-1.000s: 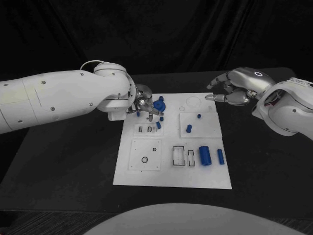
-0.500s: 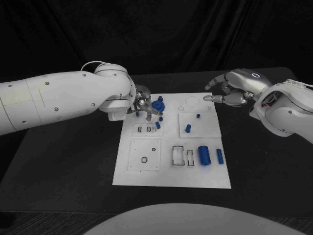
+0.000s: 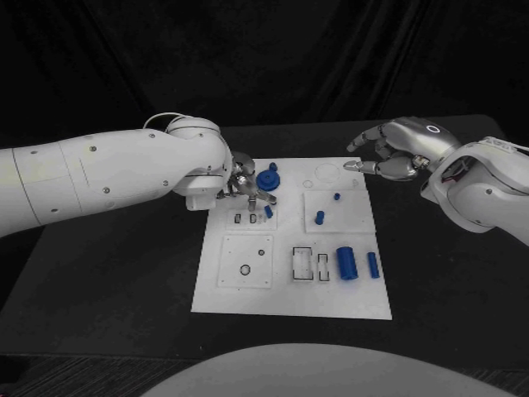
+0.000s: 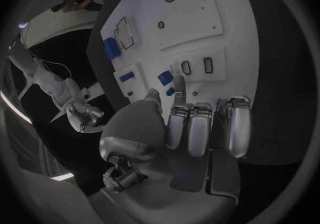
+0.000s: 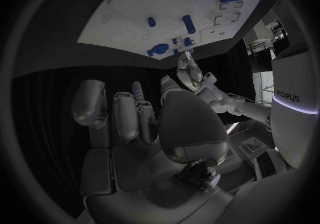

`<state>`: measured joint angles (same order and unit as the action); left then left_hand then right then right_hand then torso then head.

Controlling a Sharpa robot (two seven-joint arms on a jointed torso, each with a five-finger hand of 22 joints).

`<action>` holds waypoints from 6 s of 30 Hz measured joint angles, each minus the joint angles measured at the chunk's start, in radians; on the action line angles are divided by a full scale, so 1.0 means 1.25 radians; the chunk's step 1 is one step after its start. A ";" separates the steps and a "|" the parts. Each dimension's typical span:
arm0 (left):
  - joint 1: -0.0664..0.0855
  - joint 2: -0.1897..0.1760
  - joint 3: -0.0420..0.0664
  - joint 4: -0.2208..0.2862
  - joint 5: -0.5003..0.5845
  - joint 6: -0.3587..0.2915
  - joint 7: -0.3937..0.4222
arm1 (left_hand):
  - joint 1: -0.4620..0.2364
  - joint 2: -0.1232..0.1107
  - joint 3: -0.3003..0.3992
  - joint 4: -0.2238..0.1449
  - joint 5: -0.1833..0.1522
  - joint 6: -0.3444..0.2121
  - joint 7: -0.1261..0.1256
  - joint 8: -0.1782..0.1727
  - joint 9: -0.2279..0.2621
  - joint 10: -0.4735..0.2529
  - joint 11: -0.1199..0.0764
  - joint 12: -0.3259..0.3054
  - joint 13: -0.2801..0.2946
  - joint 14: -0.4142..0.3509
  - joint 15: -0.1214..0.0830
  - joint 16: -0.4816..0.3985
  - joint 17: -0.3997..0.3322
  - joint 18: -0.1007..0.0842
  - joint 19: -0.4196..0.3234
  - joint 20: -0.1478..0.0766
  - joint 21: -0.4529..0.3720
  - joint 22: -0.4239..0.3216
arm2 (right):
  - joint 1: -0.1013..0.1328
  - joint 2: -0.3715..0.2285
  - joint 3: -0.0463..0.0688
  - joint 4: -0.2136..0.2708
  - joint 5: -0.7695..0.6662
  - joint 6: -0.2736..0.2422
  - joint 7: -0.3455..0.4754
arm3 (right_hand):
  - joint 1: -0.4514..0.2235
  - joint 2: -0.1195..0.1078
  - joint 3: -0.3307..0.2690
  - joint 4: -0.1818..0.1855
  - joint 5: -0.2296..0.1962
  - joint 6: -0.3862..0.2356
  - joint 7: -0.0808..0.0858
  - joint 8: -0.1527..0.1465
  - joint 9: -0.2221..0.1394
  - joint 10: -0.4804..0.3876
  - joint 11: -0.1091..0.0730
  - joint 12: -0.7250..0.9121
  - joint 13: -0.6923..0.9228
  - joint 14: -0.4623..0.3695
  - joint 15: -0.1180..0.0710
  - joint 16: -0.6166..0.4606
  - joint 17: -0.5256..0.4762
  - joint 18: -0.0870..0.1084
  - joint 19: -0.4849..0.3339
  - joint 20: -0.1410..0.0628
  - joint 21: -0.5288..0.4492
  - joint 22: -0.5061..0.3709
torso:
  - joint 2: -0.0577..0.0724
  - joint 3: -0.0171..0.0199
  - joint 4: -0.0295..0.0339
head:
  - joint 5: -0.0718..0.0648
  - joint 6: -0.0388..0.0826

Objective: Assemble the parts on the task board

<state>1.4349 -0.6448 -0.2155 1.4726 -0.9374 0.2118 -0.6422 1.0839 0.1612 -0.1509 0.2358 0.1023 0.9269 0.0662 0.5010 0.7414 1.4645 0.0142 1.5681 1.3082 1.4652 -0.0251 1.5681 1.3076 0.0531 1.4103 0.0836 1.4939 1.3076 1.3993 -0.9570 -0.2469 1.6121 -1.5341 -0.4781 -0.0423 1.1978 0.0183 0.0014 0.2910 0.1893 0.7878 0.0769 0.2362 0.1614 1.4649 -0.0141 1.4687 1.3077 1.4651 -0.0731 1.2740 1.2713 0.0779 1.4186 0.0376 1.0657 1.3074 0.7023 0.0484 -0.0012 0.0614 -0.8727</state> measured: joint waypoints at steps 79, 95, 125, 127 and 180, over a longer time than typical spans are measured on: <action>-0.028 0.032 0.001 -0.033 -0.001 0.005 0.038 | 0.062 -0.044 0.223 -0.168 0.191 0.003 -0.009 -0.105 0.060 0.000 -0.011 -0.001 0.000 0.000 -0.011 0.000 0.000 0.000 -0.014 -0.008 -0.026 0.000 | -0.009 0.017 0.000 -0.020 -0.001 -0.016 0.005 | 0.016 0.025 0.000 0.000 0.046 0.006 0.000 0.000 -0.014 0.000 0.000 -0.003 0.000 0.000 0.000 0.000 -0.009 0.000 0.000 0.000 -0.008 0.000 | -0.001 0.0000 0.0015 | -0.014 0.000; -0.029 0.013 0.000 -0.030 -0.001 0.004 0.041 | -0.031 -0.113 0.441 -0.211 0.276 0.013 -0.001 -0.115 0.122 0.000 -0.011 -0.001 0.000 0.000 -0.011 0.000 0.000 0.000 -0.014 -0.008 -0.035 0.000 | -0.012 0.015 0.000 -0.020 -0.001 -0.014 0.004 | 0.016 0.025 0.000 0.000 0.050 0.006 0.000 0.000 -0.015 0.000 0.000 -0.009 0.000 0.000 0.000 -0.009 -0.015 0.000 0.000 0.000 -0.017 0.000 | -0.001 -0.0007 0.0020 | -0.010 0.000; -0.034 -0.037 0.000 0.008 -0.001 -0.027 -0.004 | -0.105 -0.122 0.527 -0.242 0.271 0.037 -0.010 -0.115 0.142 0.000 -0.017 -0.001 0.000 0.000 -0.017 0.000 0.000 0.000 -0.007 -0.016 -0.035 0.000 | -0.013 0.012 0.000 -0.021 -0.001 0.005 0.000 | 0.022 0.031 0.000 0.000 0.050 0.011 0.000 0.000 -0.019 -0.012 0.000 -0.019 0.002 0.000 0.000 -0.025 -0.029 0.000 -0.006 0.000 -0.036 0.000 | -0.002 -0.0001 0.0036 | -0.004 0.000; -0.036 -0.039 0.000 0.012 -0.001 -0.034 -0.008 | -0.108 -0.124 0.528 -0.242 0.271 0.038 -0.011 -0.115 0.142 0.000 -0.017 -0.001 0.000 0.000 -0.017 0.000 0.000 0.000 -0.006 -0.017 -0.035 0.000 | -0.013 0.012 0.000 -0.021 -0.001 0.007 -0.001 | 0.025 0.029 0.000 0.000 0.050 0.011 0.000 0.000 -0.019 -0.011 0.000 -0.019 0.002 0.000 0.000 -0.025 -0.031 0.000 -0.006 0.000 -0.036 0.000 | -0.001 -0.0001 0.0031 | -0.003 0.000; -0.054 -0.046 0.001 0.056 -0.001 -0.091 -0.033 | -0.153 -0.128 0.557 -0.253 0.264 0.077 -0.019 -0.131 0.143 0.001 -0.027 -0.001 0.000 0.000 -0.029 0.000 0.000 0.000 0.010 -0.027 -0.032 0.000 | -0.017 0.012 0.000 -0.024 -0.001 0.020 -0.004 | 0.026 0.028 0.000 0.000 0.049 0.011 0.000 0.000 -0.022 -0.023 0.000 -0.028 0.001 0.000 0.000 -0.034 -0.040 0.007 -0.011 0.000 -0.049 0.000 | -0.001 -0.0010 0.0011 | 0.012 0.000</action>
<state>1.3669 -0.7021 -0.2139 1.5420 -0.9392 0.0977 -0.6833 0.8930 0.0017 0.5455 -0.0800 0.4329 1.0230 0.0423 0.3368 0.9196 1.4663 -0.0197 1.5673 1.3078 1.4651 -0.0607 1.5681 1.3073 0.0533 1.4230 0.0500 1.4544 1.3074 1.3785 -0.9419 -0.2469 1.5818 -1.5357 -0.4530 -0.0472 1.2306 0.0539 0.0014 0.2910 0.2511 0.8020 0.0767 0.2361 0.1343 1.4359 -0.0142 1.4338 1.3096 1.4651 -0.0730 1.2314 1.2215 0.0867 1.4043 0.0378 1.0048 1.3074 0.7009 0.0472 0.0001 0.0769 -0.8725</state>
